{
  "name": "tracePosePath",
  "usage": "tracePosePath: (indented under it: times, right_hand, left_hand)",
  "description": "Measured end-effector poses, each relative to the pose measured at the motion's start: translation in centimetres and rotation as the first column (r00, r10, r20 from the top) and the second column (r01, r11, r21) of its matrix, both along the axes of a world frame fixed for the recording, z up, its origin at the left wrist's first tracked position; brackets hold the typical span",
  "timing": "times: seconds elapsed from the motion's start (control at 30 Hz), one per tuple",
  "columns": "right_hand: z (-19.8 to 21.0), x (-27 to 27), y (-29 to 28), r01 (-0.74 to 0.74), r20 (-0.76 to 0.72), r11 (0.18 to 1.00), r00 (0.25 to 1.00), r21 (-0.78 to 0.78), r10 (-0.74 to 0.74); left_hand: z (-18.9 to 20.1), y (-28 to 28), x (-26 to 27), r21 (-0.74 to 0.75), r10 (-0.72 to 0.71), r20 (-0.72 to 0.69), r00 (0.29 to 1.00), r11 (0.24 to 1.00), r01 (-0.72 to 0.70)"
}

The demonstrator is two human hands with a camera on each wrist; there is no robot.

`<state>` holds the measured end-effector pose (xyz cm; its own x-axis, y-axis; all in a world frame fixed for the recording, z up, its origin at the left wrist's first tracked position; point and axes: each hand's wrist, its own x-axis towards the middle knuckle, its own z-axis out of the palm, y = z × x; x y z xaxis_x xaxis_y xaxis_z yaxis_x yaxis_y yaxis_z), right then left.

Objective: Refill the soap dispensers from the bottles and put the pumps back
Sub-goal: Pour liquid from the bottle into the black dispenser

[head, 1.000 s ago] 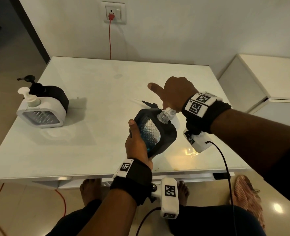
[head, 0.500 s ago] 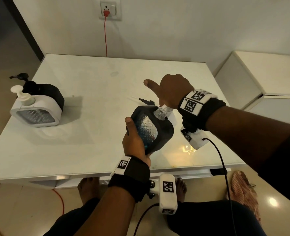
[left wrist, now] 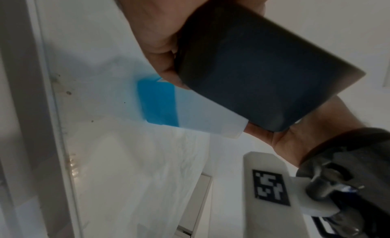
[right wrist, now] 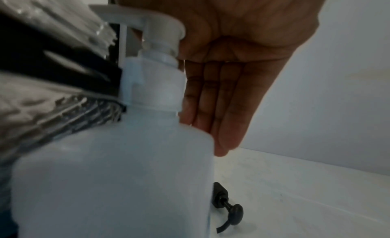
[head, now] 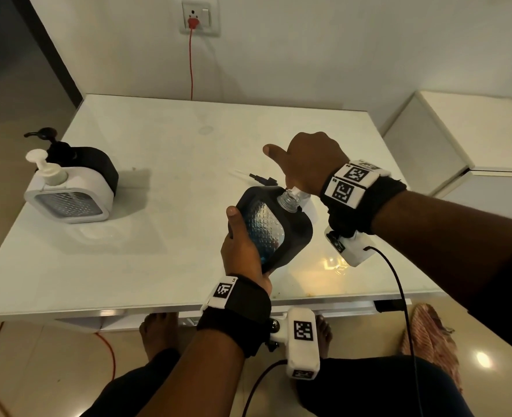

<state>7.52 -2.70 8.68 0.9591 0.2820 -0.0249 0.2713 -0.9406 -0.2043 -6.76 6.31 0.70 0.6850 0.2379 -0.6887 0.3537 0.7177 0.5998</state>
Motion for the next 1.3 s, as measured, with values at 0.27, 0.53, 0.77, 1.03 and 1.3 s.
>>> tracePosePath:
  times: [0.27, 0.53, 0.77, 1.03, 1.3]
  right_hand:
    - [0.2, -0.3, -0.1, 0.009, -0.003, 0.999, 1.0, 0.036, -0.009]
    - [0.0, -0.4, -0.2, -0.008, 0.0, 0.999, 1.0, 0.043, 0.008]
    - [0.6, -0.6, -0.1, -0.003, -0.024, 1.0, 1.0, 0.025, 0.003]
    - [0.3, -0.6, 0.0, -0.008, -0.007, 1.0, 1.0, 0.018, 0.008]
    - [0.5, -0.4, 0.0, -0.039, -0.005, 0.999, 0.999, 0.023, 0.039]
  left_hand:
    - [0.0, 0.1, 0.0, 0.011, -0.012, 0.003, 1.0, 1.0, 0.012]
    - [0.5, 0.0, -0.3, -0.011, 0.012, 0.013, 1.0, 1.0, -0.012]
    - [0.3, 0.0, -0.2, -0.036, 0.016, 0.005, 1.0, 0.999, -0.016]
    - [0.3, -0.1, -0.3, -0.014, 0.015, 0.023, 1.0, 1.0, -0.015]
    - [-0.1, 0.1, -0.2, -0.003, 0.022, 0.035, 0.999, 1.0, -0.022]
